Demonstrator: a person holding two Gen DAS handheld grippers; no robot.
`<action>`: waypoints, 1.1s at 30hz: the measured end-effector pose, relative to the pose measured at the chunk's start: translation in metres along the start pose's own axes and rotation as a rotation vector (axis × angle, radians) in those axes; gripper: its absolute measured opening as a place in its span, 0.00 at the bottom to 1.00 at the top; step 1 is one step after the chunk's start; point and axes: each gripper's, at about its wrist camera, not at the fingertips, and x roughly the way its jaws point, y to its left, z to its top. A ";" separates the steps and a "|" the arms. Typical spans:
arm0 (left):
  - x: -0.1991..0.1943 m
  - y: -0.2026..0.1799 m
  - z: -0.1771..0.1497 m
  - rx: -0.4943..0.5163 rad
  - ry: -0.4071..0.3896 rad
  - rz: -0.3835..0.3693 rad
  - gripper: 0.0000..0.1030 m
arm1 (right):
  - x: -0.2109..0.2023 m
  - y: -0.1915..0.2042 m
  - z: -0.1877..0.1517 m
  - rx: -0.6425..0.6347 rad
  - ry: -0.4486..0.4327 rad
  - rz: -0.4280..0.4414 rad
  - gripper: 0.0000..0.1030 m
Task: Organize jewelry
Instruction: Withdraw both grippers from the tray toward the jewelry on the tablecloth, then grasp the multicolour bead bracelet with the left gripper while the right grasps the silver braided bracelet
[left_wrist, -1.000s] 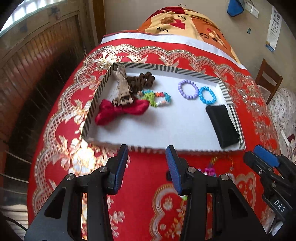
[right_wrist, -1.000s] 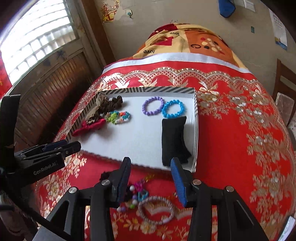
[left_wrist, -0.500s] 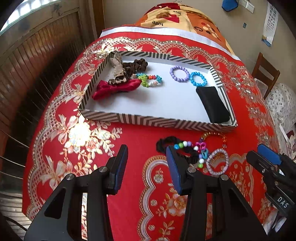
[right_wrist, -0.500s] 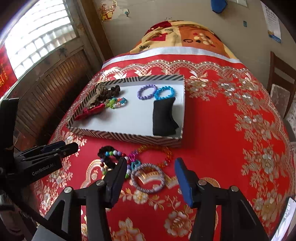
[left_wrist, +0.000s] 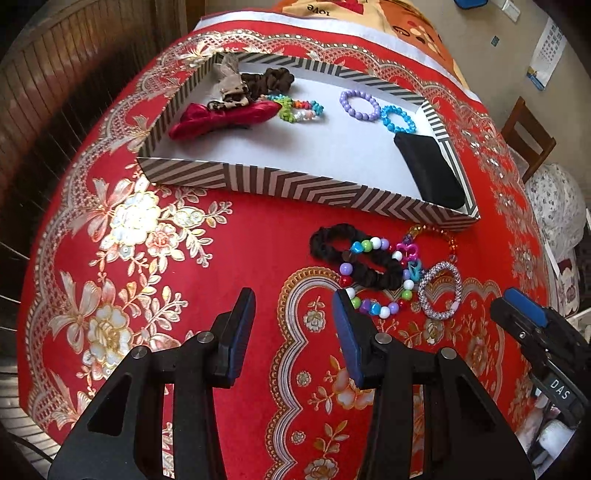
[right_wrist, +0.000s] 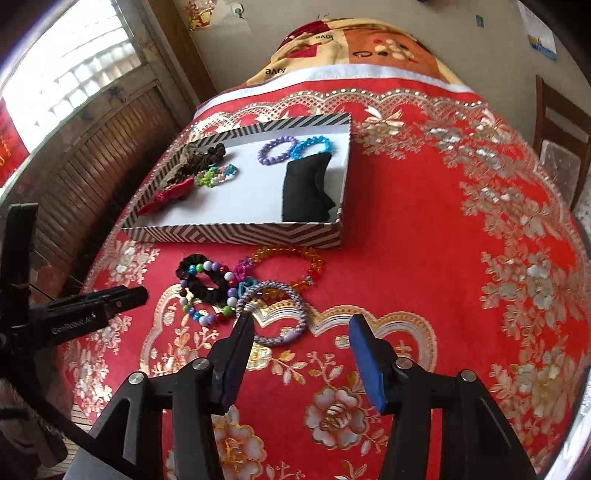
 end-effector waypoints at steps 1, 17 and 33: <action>0.001 0.000 0.001 0.003 0.004 -0.006 0.41 | 0.002 0.001 0.001 -0.004 0.003 -0.003 0.50; 0.018 -0.027 0.025 0.147 0.017 -0.100 0.45 | 0.044 0.007 0.012 -0.067 0.040 -0.047 0.44; 0.051 -0.049 0.040 0.311 0.082 -0.131 0.07 | 0.055 0.006 0.014 -0.100 0.021 -0.072 0.10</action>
